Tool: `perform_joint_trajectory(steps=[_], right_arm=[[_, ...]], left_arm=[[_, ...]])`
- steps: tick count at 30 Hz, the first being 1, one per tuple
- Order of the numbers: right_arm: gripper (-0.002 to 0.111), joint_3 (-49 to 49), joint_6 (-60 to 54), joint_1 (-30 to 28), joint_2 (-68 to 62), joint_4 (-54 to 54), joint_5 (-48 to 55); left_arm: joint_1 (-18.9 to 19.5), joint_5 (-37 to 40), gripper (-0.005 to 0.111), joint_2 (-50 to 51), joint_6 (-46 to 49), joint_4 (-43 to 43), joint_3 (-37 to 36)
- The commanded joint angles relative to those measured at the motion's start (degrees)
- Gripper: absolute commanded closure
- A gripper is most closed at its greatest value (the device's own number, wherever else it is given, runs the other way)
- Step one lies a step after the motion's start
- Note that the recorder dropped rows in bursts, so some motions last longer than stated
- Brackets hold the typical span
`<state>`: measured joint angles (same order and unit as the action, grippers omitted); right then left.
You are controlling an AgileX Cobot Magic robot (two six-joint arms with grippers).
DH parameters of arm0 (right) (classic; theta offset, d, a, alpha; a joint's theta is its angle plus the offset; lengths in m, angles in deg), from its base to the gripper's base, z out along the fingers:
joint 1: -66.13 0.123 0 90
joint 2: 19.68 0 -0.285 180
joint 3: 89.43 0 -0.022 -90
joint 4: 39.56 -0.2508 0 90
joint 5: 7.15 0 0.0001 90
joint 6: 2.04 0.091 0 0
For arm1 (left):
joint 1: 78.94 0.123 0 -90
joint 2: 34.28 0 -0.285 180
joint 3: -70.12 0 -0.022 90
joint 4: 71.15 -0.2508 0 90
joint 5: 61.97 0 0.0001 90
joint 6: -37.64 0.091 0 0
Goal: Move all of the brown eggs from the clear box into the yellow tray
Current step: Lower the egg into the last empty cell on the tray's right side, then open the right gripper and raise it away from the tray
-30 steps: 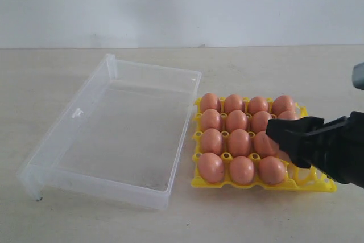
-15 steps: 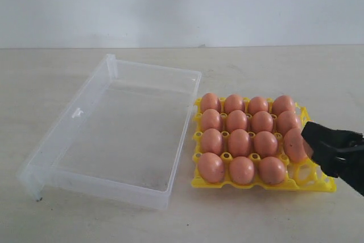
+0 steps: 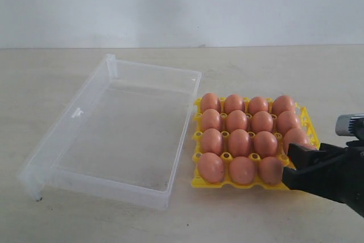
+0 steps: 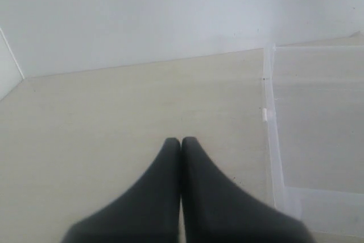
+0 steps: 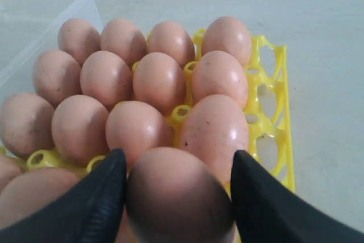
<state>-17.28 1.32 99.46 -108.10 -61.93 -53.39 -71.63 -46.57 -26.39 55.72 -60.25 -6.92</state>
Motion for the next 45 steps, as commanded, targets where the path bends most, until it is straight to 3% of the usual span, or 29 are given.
perform_joint_trajectory(steps=[1,21,24,28,32,45], right_arm=[[0.109,-3.41,0.99,-0.20,-4.64,1.47,-1.32],[0.107,-4.25,2.12,-0.20,-5.43,-2.02,0.67],[0.098,-4.25,0.75,-0.20,-5.43,-2.02,0.67],[0.071,-4.25,0.75,-0.20,-5.43,-2.02,0.67],[0.053,-4.25,0.75,-0.20,-5.43,-2.02,0.67],[0.050,-4.25,0.53,-0.20,-5.43,-2.02,0.14]], left_arm=[[-0.04,-0.46,0.111,-0.10,-0.52,0.41,-0.18],[-0.04,-0.46,0.111,-0.10,-0.52,0.41,-0.18],[-0.04,-0.46,0.111,-0.10,-0.52,0.41,-0.18],[-0.04,-0.46,0.111,-0.10,-0.52,0.41,-0.18],[-0.04,-0.46,0.111,-0.10,-0.52,0.41,-0.18],[-0.04,-0.46,0.111,-0.10,-0.52,0.41,-0.18]])
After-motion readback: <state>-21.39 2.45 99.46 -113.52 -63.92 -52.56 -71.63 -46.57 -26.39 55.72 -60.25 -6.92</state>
